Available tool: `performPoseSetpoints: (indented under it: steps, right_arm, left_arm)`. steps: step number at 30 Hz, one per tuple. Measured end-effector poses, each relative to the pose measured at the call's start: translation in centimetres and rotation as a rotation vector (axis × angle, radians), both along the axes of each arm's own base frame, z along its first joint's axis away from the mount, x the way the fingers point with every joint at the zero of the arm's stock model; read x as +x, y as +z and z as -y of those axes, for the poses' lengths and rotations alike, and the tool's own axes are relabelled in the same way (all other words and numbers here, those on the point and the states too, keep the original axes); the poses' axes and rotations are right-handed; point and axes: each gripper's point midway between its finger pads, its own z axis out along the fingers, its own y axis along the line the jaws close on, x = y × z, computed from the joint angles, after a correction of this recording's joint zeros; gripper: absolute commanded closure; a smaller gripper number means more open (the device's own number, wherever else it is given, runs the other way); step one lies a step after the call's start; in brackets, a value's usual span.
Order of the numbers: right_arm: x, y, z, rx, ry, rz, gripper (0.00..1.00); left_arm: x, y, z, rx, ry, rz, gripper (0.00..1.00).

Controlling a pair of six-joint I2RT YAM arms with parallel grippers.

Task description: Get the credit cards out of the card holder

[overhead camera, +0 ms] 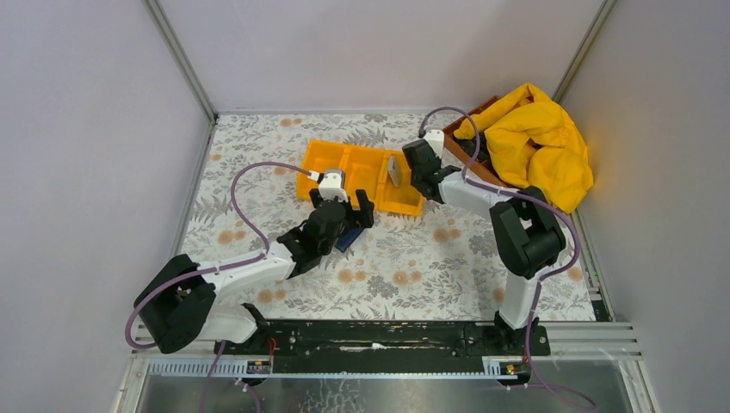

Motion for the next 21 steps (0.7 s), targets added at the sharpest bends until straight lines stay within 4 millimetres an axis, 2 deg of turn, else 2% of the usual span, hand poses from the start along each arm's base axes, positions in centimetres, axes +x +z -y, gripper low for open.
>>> performPoseSetpoints:
  steps: [7,21]
  right_arm:
    - [1.3,0.1,-0.3,-0.004,0.034,0.008,1.0]
    - [2.6,0.0,-0.8,0.029,0.183,0.022,1.0]
  left_arm:
    - [0.0,0.0,0.0,0.0,0.0,0.0,0.0]
    - [0.0,-0.1,0.1,0.0,-0.003,-0.002,0.0]
